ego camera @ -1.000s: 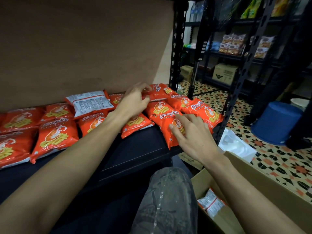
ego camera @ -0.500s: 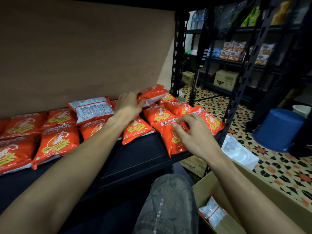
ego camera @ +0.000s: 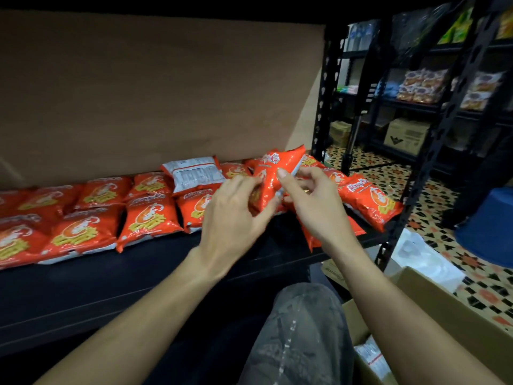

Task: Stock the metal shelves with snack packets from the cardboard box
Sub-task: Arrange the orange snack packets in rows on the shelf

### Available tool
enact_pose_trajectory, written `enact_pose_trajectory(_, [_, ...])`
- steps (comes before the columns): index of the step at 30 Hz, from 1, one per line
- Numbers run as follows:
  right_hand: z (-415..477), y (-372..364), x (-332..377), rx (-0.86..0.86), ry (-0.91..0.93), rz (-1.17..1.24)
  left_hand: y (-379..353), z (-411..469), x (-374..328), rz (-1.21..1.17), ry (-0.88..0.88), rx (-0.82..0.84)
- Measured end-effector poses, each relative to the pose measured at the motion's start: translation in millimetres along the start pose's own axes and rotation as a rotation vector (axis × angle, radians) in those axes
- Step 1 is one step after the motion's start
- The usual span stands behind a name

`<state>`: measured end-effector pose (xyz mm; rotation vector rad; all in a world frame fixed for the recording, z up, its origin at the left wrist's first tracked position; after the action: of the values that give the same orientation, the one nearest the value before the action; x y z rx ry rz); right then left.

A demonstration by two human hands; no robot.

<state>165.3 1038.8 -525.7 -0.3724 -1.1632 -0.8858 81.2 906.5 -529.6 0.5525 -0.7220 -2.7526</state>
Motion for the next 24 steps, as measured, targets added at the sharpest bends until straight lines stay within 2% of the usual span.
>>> enact_pose_trajectory(4, [-2.5,3.7,-1.4,-0.075,-0.041,0.023,12.3,-11.9,-9.2,-0.004,-0.141,0.087])
enact_pose_trajectory(8, [-4.4,12.9,-2.7,-0.018,-0.114,0.039,21.3,3.3,20.9,-0.181,0.094,0.074])
enact_pose_trajectory(10, [-8.6,13.0,-0.7,0.038,-0.108,-0.088,10.3,14.0,44.2,-0.092,0.181,0.212])
enact_pose_trajectory(11, [-10.9,11.2,0.2,0.074,-0.096,-0.163,3.2,17.9,54.1,-0.002,0.170,0.301])
enact_pose_trajectory(15, [-19.7,-4.2,6.7,0.251,-0.055,-0.373,-16.6,22.7,74.2,0.345,-0.011,0.543])
enact_pose_trajectory(19, [-17.1,-8.7,9.4,0.271,-0.032,-0.485,-22.1,25.8,83.4,0.441,-0.040,0.591])
enact_pose_trajectory(24, [-15.6,-12.7,5.0,0.209,0.136,-0.844,-26.3,28.5,95.5,0.357,0.018,0.617])
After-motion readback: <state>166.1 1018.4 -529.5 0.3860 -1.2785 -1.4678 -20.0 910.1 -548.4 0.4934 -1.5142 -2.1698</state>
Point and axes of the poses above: each hand's wrist, its own z-axis towards the middle knuckle, its own y-axis out of the back of the hand, x = y × z, the point moved 4 cm from there along z, towards the middle knuckle, and after that the axes turned 2 degrees about -x, right-handed, at the moved point
